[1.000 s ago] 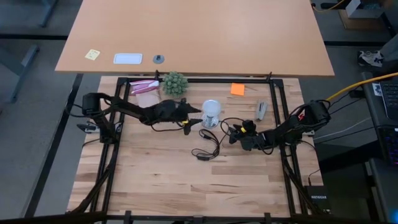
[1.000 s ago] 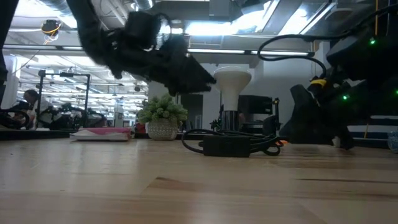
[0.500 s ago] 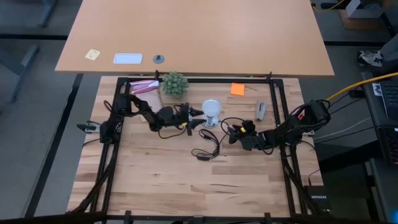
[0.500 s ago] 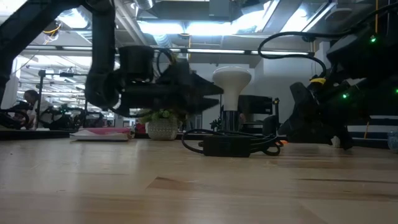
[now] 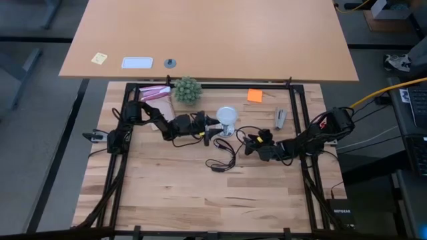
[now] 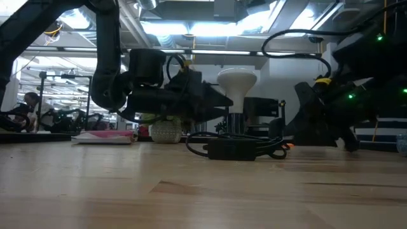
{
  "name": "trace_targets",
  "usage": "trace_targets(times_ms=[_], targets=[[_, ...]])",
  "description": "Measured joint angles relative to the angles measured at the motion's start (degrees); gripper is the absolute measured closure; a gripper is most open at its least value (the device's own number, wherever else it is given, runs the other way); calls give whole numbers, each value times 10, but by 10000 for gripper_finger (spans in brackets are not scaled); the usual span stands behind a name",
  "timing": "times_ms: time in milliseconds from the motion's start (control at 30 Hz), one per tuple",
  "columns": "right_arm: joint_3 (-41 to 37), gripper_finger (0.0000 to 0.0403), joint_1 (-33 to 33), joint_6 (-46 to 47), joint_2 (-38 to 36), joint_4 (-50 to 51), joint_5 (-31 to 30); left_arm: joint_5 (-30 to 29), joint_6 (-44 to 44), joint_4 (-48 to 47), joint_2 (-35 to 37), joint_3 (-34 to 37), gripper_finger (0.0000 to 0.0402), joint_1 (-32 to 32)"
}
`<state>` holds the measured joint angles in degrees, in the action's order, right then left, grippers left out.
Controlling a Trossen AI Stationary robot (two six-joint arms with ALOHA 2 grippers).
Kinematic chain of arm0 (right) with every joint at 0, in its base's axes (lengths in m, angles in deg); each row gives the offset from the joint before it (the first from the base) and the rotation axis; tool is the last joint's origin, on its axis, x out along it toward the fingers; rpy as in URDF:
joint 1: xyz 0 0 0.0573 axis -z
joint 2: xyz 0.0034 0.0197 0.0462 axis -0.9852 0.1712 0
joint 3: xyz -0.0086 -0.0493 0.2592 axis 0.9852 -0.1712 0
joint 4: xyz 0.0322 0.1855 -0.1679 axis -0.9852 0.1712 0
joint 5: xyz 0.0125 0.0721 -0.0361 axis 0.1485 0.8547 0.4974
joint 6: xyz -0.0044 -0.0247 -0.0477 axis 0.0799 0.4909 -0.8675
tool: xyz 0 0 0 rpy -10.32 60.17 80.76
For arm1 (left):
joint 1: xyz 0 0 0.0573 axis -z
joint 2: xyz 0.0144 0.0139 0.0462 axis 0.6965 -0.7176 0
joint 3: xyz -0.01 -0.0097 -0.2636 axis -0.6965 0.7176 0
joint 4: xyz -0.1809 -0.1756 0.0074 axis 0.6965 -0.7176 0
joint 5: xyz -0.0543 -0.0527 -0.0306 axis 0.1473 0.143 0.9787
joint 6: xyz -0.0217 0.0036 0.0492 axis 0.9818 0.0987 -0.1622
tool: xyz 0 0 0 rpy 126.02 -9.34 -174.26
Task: Screw lightbulb
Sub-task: Remove the lightbulb from the lamp
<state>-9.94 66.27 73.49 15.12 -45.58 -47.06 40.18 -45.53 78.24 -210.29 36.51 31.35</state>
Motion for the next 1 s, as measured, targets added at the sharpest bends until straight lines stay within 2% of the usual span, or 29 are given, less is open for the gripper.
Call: trace_targets(times_ms=[200,400,667,833,1000], targets=[[29,215,0,-79,0,4,14,-38,1,0,0,-2,164,-3],[51,215,0,-130,0,5,15,21,-40,-11,0,-33,164,-8],[52,215,0,-133,0,6,15,25,-67,-109,0,-77,164,-8],[52,215,0,-133,0,5,15,25,-110,-117,0,-89,164,-8],[52,215,0,-133,0,6,15,25,-117,-145,0,-103,164,-12]])
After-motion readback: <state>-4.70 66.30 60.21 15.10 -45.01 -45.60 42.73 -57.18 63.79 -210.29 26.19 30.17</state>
